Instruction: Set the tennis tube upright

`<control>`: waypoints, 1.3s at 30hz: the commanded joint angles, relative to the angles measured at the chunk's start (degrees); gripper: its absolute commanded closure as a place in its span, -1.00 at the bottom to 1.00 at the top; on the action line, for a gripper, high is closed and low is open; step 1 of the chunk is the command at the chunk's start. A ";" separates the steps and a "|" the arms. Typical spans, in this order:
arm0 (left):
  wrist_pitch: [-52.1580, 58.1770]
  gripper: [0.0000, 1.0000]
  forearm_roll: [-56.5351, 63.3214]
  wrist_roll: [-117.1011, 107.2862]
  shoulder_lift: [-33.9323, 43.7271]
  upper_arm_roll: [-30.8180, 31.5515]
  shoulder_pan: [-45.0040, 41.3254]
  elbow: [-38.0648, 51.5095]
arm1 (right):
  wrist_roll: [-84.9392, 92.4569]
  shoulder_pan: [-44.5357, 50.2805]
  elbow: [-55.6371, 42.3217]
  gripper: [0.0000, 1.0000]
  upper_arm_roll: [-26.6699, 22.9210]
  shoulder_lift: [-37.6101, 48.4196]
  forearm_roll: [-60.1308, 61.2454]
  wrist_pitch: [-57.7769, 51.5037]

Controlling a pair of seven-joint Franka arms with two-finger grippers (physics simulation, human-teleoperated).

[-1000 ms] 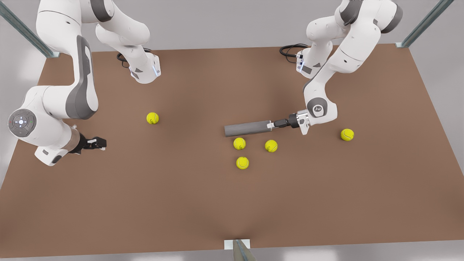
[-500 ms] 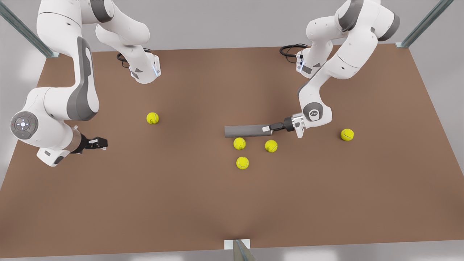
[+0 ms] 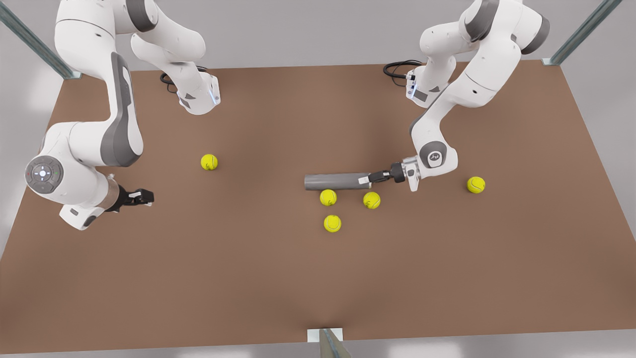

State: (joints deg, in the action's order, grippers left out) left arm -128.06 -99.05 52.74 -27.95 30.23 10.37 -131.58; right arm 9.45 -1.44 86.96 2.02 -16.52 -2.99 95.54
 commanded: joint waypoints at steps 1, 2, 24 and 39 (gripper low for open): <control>0.26 0.53 0.00 0.08 0.09 0.01 0.09 0.09 | 0.13 -0.40 -0.04 -1.00 0.00 0.00 0.09 0.00; 1.84 0.57 0.00 0.09 0.18 -0.08 0.70 0.18 | 0.22 -0.76 -0.04 -1.00 -0.09 0.00 0.17 0.00; 1.49 0.57 0.09 -14.06 10.46 3.79 2.64 -1.31 | 0.22 -0.93 -0.04 -1.00 -0.35 0.00 0.17 0.00; 1.85 0.57 17.22 -40.16 20.65 4.32 4.04 0.10 | 0.22 -0.67 -0.04 -1.00 -0.35 -0.17 0.00 0.00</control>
State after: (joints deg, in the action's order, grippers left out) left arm -126.19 -84.36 11.11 -6.78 34.54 14.55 -131.49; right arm 9.67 -2.10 86.92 1.67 -16.85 -2.99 95.65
